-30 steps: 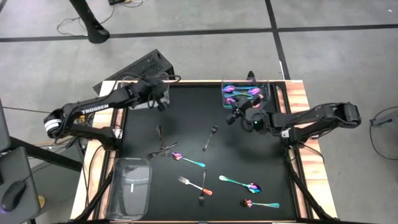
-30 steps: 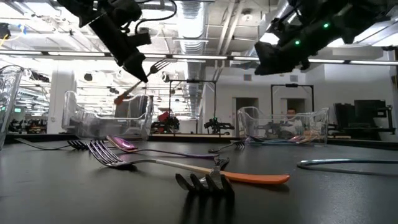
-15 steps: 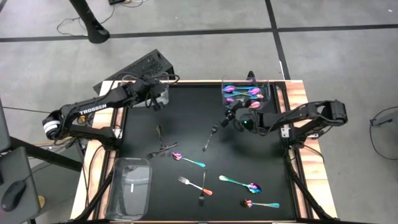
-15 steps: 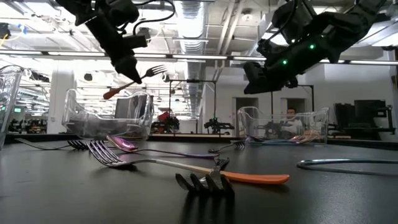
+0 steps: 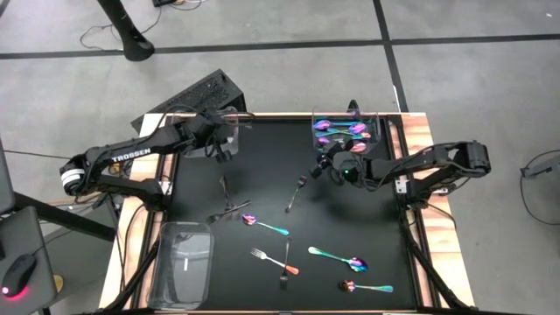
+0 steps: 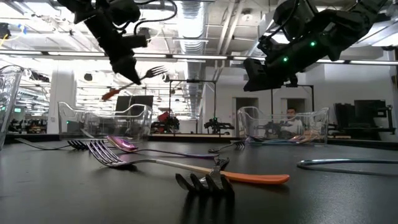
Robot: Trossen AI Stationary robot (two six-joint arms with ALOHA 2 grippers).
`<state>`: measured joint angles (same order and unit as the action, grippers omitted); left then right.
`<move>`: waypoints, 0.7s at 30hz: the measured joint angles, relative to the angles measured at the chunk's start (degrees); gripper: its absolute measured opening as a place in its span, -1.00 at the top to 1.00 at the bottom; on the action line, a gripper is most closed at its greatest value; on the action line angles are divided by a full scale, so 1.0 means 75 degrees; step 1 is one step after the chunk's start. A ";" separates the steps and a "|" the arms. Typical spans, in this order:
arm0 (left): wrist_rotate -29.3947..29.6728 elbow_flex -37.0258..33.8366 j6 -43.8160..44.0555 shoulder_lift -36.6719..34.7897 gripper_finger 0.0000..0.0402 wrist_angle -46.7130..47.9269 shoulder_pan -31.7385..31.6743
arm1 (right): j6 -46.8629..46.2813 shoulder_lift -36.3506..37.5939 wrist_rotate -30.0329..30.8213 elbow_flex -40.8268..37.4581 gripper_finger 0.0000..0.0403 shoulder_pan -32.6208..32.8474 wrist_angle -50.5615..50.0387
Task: Sort silverware by color (type)
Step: Put the orange fork into top left transparent bin
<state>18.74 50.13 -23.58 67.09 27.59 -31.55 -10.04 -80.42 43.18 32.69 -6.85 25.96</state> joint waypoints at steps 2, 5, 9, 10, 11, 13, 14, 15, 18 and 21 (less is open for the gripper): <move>0.1541 0.0000 0.0027 0.0017 1.00 -0.0006 -0.0076 | 0.0003 -0.0017 0.0000 0.0000 0.37 0.0018 -0.0049; 0.2943 0.0003 -0.0278 0.0064 1.00 0.0440 -0.0218 | 0.0000 -0.0017 -0.0022 0.0000 0.37 0.0016 -0.0018; 0.2231 0.0003 -0.0629 0.0068 1.00 0.1035 -0.0364 | -0.0003 -0.0017 -0.0026 0.0000 0.37 0.0009 0.0021; 0.2084 0.0003 -0.0617 0.0070 1.00 0.1063 -0.0405 | -0.0006 -0.0017 -0.0029 0.0000 0.37 0.0009 0.0055; 0.2024 0.0003 -0.0608 0.0070 1.00 0.1037 -0.0438 | -0.0003 -0.0017 -0.0031 0.0000 0.37 0.0009 0.0066; 0.1995 0.0003 -0.0632 0.0070 1.00 0.1026 -0.0513 | -0.0006 -0.0017 -0.0037 0.0000 0.37 0.0009 0.0129; 0.1986 0.0003 -0.0691 0.0070 1.00 0.1037 -0.0546 | -0.0006 -0.0017 -0.0038 0.0000 0.37 0.0009 0.0166; 0.1969 0.0003 -0.0742 0.0070 1.00 0.1036 -0.0581 | -0.0007 -0.0017 -0.0038 0.0000 0.37 0.0010 0.0208; 0.1942 0.0003 -0.0724 0.0070 1.00 0.1041 -0.0658 | -0.0006 -0.0017 -0.0155 0.0000 0.37 0.0052 0.0236; 0.1939 0.0003 -0.0548 0.0070 0.99 0.1068 -0.0708 | -0.0007 -0.0017 -0.0186 0.0000 0.37 0.0067 0.0216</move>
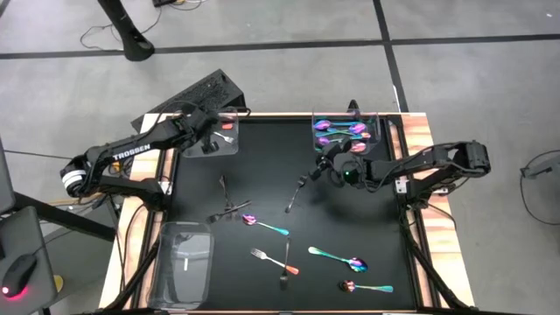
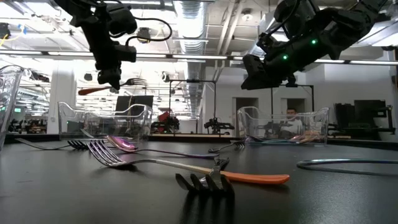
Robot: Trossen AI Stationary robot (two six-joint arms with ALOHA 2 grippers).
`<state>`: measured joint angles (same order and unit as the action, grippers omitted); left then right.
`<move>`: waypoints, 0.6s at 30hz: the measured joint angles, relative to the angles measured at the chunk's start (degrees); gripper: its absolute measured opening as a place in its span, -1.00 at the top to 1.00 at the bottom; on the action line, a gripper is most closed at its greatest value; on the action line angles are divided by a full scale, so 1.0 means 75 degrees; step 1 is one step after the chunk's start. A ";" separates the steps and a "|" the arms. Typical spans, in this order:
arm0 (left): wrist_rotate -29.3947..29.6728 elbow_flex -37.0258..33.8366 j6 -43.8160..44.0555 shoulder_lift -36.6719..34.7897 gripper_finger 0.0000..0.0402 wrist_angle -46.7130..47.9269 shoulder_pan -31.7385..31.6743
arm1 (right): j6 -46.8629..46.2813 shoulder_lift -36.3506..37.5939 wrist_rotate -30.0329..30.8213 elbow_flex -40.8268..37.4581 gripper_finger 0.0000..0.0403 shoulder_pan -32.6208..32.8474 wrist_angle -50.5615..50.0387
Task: Sort silverware by color (type)
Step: Put the orange fork into top left transparent bin
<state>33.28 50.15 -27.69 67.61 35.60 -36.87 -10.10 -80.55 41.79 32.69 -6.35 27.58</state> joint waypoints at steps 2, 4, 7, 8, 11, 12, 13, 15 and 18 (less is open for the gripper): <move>0.0000 0.0000 0.0048 0.0000 0.96 0.0061 -0.0002 | 0.0002 0.0000 -0.0010 0.0000 0.37 -0.0003 -0.0010; -0.0003 0.0000 0.0051 0.0000 0.93 0.0174 0.0001 | 0.0002 0.0000 -0.0010 0.0000 0.37 -0.0009 0.0002; -0.0005 0.0000 0.0053 0.0000 0.88 0.0203 0.0001 | -0.0001 0.0000 -0.0010 0.0000 0.37 -0.0009 0.0019; 0.0000 0.0000 0.0053 0.0000 0.86 0.0200 0.0001 | 0.0001 0.0000 -0.0010 0.0000 0.37 -0.0009 0.0020; 0.0019 0.0000 0.0053 0.0000 0.80 0.0203 0.0001 | -0.0001 0.0000 -0.0010 0.0000 0.37 -0.0006 0.0030; 0.0063 0.0000 0.0049 0.0000 0.77 0.0203 0.0001 | -0.0001 0.0000 -0.0010 0.0000 0.37 -0.0006 0.0040; 0.0101 0.0000 0.0040 0.0000 0.74 0.0200 0.0001 | -0.0001 0.0000 -0.0007 0.0000 0.37 -0.0007 0.0050; 0.0230 0.0000 0.0003 0.0000 0.68 0.0200 0.0001 | -0.0004 0.0000 0.0002 0.0000 0.37 -0.0009 0.0076; 0.0269 0.0000 0.0016 0.0000 0.59 0.0301 0.0001 | -0.0007 0.0000 0.0005 0.0000 0.37 -0.0009 0.0142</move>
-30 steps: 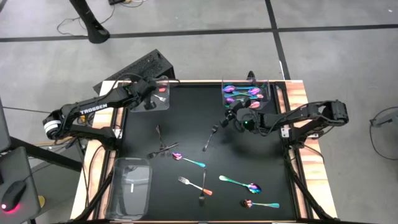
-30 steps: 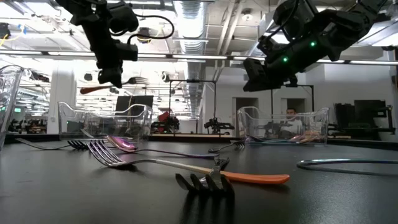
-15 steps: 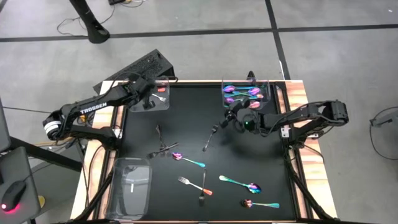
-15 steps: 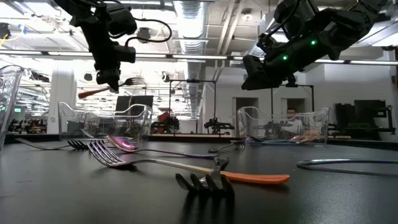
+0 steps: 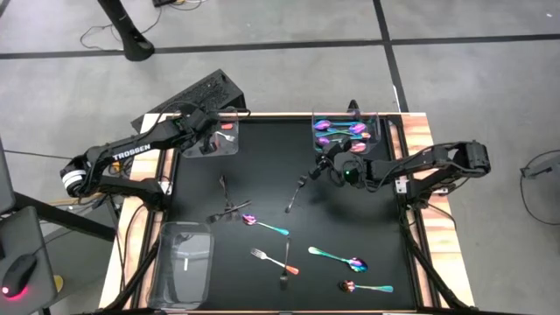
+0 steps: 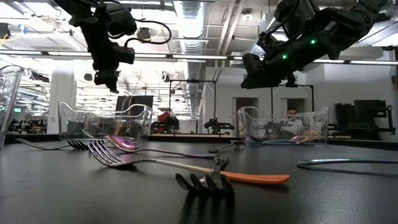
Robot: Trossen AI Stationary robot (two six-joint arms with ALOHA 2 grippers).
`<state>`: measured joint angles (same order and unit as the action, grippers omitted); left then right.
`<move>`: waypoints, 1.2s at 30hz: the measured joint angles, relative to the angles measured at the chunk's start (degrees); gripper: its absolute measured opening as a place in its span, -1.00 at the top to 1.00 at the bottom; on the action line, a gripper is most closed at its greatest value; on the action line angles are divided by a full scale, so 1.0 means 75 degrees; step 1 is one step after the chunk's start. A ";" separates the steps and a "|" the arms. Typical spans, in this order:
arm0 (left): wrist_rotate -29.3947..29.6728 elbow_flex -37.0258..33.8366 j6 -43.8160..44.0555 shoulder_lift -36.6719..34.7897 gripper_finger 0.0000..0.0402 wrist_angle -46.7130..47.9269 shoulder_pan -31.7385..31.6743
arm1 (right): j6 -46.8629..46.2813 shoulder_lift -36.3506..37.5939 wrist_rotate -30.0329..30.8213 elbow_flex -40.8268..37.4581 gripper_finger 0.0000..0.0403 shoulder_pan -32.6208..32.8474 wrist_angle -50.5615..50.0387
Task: Sort silverware by color (type)
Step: Put the orange fork into top left transparent bin
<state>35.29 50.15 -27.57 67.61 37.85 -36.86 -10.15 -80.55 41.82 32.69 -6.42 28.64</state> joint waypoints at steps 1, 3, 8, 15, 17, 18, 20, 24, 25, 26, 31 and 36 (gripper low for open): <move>0.0002 0.0000 0.0046 0.0000 0.56 0.0053 0.0000 | -0.0009 0.0000 0.0003 0.0000 0.37 0.0000 0.0015; -0.0001 0.0000 0.0172 0.0000 0.51 0.0095 0.0000 | -0.0012 0.0000 0.0003 0.0000 0.37 0.0000 0.0028; -0.0010 0.0000 0.0691 0.0000 0.46 0.0086 0.0000 | -0.0241 0.0000 -0.0001 0.0000 0.37 0.0003 0.0022; -0.0780 0.0000 0.1677 0.0000 0.46 0.0071 0.0092 | -0.0915 0.0000 -0.0416 0.0000 0.37 0.0035 0.0016; -0.2227 -0.0016 0.1926 0.0000 0.48 -0.0132 0.0243 | -0.1265 0.0000 -0.1086 0.0000 0.37 0.0047 0.0041; -0.3045 -0.0107 0.2010 -0.0002 0.49 -0.0502 0.0359 | -0.1414 -0.0001 -0.1609 0.0000 0.37 0.0022 0.0091; -0.4437 -0.0442 0.2028 -0.0003 0.51 -0.1405 0.0691 | -0.1753 -0.0047 -0.2681 0.0000 0.37 -0.0017 0.0217; -0.5262 -0.1173 0.1943 0.0000 0.55 -0.2945 0.1551 | -0.2344 -0.0433 -0.3615 0.0004 0.37 0.0338 0.0719; -0.5265 -0.1300 0.1985 0.0000 0.56 -0.3200 0.1761 | -0.2415 -0.0579 -0.3686 0.0024 0.37 0.0540 0.0881; -0.5269 -0.1421 0.2086 0.0000 0.56 -0.3444 0.1972 | -0.2430 -0.0727 -0.3742 0.0080 0.37 0.0783 0.0991; -0.5201 -0.2061 0.2540 0.0000 0.57 -0.4644 0.3141 | -0.2384 -0.1711 -0.3202 0.1085 0.37 0.2349 0.0728; -0.4401 -0.2666 0.2919 0.0000 0.57 -0.5878 0.4239 | -0.2779 -0.2661 -0.1878 0.2951 0.37 0.3421 -0.1442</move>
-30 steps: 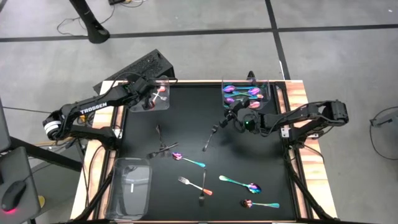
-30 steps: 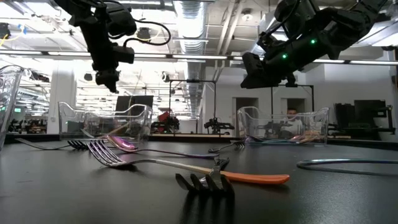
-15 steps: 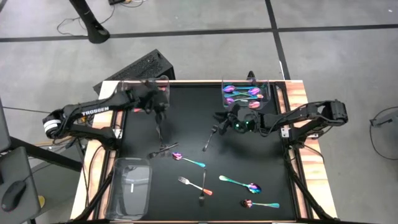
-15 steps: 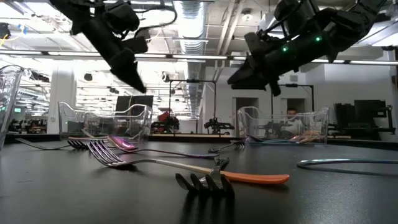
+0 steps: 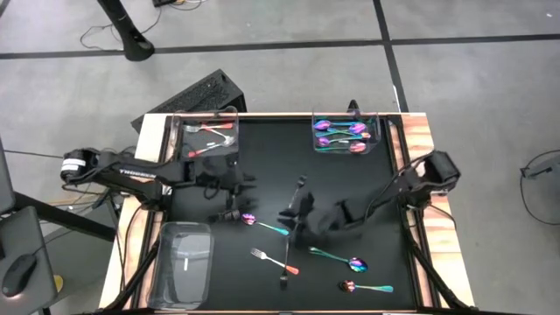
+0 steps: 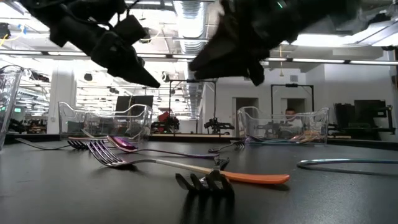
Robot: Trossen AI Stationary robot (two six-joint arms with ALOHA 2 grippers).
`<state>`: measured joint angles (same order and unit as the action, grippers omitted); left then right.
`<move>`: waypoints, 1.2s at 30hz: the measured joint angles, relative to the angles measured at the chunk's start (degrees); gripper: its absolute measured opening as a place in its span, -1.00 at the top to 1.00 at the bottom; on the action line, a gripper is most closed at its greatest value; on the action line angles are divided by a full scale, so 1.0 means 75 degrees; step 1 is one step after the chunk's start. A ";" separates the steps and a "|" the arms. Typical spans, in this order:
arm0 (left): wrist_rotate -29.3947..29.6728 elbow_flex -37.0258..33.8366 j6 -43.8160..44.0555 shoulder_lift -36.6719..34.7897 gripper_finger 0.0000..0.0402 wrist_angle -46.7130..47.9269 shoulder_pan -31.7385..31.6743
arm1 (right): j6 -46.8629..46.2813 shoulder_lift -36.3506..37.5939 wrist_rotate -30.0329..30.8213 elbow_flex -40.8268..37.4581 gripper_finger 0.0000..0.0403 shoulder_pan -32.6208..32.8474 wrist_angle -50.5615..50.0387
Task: Sort silverware by color (type)
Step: Put the orange fork into top left transparent bin
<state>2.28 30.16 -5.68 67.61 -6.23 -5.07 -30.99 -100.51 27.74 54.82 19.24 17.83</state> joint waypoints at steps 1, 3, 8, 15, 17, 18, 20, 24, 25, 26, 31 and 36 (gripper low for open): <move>0.0134 -0.0151 0.0200 0.0000 0.57 -0.0319 0.0220 | -0.0195 -0.0187 0.0163 0.0468 0.37 0.0116 -0.0608; 0.0199 -0.0537 0.0470 -0.0004 0.57 -0.1077 0.0660 | -0.0621 -0.0556 0.0371 0.1427 0.37 0.0282 -0.1727; 0.0525 -0.1542 0.0423 -0.0002 0.57 -0.3326 0.1491 | -0.0933 -0.1716 0.0475 0.3820 0.37 0.0618 -0.4243; 0.0702 -0.1723 0.0416 -0.0003 0.57 -0.3896 0.1639 | -0.1272 -0.3180 -0.1893 0.6039 0.37 0.0433 -0.5762; 0.0863 -0.1723 0.0400 -0.0003 0.57 -0.3802 0.1639 | -0.1228 -0.3484 -0.2512 0.6364 0.37 0.0363 -0.5873; 0.1005 -0.1723 0.0366 -0.0003 0.57 -0.3735 0.1639 | -0.1233 -0.3652 -0.2704 0.6520 0.37 0.0342 -0.6017; 0.1350 -0.1723 0.0223 -0.0003 0.57 -0.3562 0.1634 | -0.1248 -0.3903 -0.2724 0.6741 0.37 0.0366 -0.6546; 0.1979 -0.1723 0.0224 -0.0003 0.57 -0.3126 0.1631 | -0.1381 -0.4285 -0.2716 0.6975 0.37 0.0531 -0.7205; 0.2063 -0.1723 0.0244 -0.0003 0.57 -0.3062 0.1629 | -0.1337 -0.4290 -0.2718 0.6975 0.37 0.0598 -0.7324; 0.2125 -0.1723 0.0247 -0.0003 0.57 -0.2984 0.1631 | -0.1293 -0.4290 -0.2715 0.6975 0.37 0.0664 -0.7289; 0.2166 -0.1723 0.0249 0.0000 0.57 -0.2842 0.1631 | -0.1070 -0.4263 -0.2463 0.6904 0.37 0.0742 -0.7436; 0.2189 -0.1723 0.0168 0.0000 0.57 -0.2805 0.1631 | -0.0586 -0.4263 -0.2519 0.6899 0.37 0.0515 -0.7639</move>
<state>18.70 17.23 -4.42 67.61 -27.27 7.16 -35.39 -132.49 8.84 106.57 23.10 -39.46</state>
